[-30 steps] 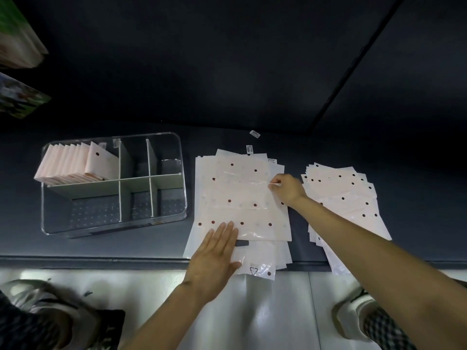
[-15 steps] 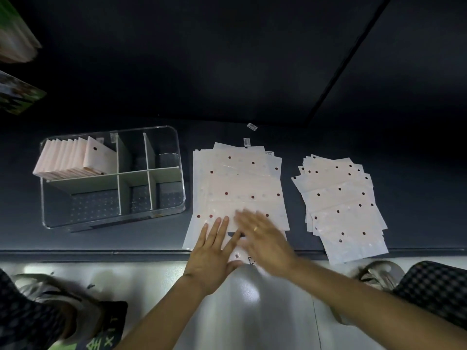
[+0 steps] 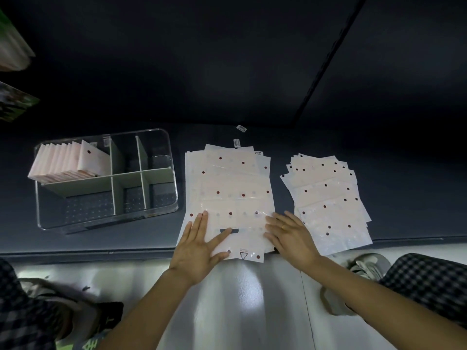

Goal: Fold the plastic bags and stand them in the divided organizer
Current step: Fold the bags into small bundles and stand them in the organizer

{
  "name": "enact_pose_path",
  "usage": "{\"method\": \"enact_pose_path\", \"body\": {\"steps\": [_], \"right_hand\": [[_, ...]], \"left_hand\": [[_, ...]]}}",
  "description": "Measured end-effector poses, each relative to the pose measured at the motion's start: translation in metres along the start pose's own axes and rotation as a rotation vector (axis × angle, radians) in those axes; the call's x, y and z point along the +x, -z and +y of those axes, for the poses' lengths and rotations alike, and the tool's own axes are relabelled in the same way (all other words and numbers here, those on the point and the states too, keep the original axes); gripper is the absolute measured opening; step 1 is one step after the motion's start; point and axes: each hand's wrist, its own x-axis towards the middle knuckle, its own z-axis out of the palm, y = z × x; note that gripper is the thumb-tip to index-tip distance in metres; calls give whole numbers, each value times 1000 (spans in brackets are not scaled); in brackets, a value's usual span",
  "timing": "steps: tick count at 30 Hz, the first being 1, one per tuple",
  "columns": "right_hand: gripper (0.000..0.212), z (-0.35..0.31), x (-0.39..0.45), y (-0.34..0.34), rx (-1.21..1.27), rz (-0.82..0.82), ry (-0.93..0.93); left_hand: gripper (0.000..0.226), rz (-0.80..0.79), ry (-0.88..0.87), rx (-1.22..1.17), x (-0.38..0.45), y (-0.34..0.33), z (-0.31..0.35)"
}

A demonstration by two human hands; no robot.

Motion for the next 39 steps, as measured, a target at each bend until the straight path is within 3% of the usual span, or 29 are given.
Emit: {"method": "enact_pose_path", "body": {"steps": [1,4,10,15,17,21,25,27,31,35,39], "right_hand": [[11,-4,9,1,51,49,9],[24,-19,29,-3,139,29,34],[16,-25,43,-13,-1,57,170],[11,-27,46,-10,56,48,170],[5,-25,44,-2,192,-79,130],[17,-17,37,13,411,-459,31],[11,-14,36,27,540,-643,21],[13,-13,39,31,577,-679,-17],[41,-10,54,38,510,-721,-92],[14,0,83,32,527,-596,-186],[19,12,106,23,592,-601,-290]], "left_hand": [[61,1,5,-9,0,0,0],[61,-16,18,-30,1,2,0],[59,-49,45,-48,3,9,4],[67,53,56,-142,4,20,1],[66,117,45,-201,5,26,-5],[45,153,19,-343,4,37,-20],[28,103,70,-489,-3,39,-30],[23,99,119,-609,-4,37,-31],[12,108,198,-745,1,37,-32],[10,126,340,-867,8,36,-32],[32,186,487,-811,13,40,-17]]}}
